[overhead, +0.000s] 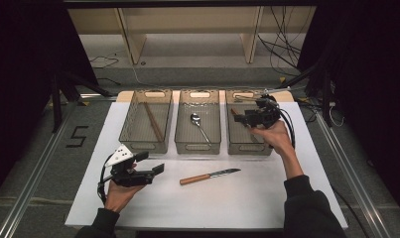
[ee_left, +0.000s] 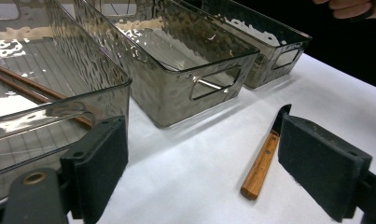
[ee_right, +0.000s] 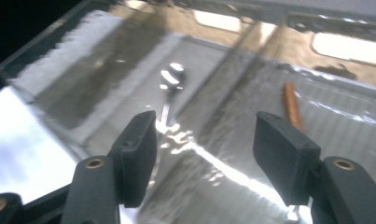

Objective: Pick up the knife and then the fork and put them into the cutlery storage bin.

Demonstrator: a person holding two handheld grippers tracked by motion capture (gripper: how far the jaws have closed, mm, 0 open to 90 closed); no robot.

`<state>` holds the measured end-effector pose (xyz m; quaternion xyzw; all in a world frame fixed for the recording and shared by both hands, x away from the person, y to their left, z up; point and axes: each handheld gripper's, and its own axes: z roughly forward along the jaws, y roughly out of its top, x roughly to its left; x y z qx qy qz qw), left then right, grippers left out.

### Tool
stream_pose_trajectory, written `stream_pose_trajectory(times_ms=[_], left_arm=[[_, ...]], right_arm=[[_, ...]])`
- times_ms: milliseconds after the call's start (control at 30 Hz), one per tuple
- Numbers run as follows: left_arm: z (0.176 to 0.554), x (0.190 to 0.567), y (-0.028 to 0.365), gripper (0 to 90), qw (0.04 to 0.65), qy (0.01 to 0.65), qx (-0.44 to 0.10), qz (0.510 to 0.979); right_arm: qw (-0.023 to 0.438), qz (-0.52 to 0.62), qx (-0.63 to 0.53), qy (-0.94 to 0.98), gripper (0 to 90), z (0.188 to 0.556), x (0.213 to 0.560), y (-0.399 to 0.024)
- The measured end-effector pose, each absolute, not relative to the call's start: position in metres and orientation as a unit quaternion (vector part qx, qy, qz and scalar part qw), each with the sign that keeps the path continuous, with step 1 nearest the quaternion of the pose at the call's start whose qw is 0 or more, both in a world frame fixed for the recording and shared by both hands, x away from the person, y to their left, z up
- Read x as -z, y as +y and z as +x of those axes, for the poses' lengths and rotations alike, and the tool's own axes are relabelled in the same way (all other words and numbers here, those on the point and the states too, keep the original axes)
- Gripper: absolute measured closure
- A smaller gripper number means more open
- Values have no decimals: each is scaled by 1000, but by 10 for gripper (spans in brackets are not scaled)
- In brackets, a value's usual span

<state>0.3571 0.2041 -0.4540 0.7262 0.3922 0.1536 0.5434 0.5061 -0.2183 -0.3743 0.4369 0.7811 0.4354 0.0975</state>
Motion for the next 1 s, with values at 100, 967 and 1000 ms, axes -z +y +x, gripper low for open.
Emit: stream_pose_trajectory(times_ms=[100,967,1000], left_arm=[[357,453,201,158,538,385,-153,734],[378,460,128,173,385,297,-94,869],[379,460,127,178,380,295,-92,872]], right_arm=[[98,419,-447,784,382,489,373,-217],[96,361,-481,793,310,398,406,-226],[94,360,-480,795,309,396,408,-225]])
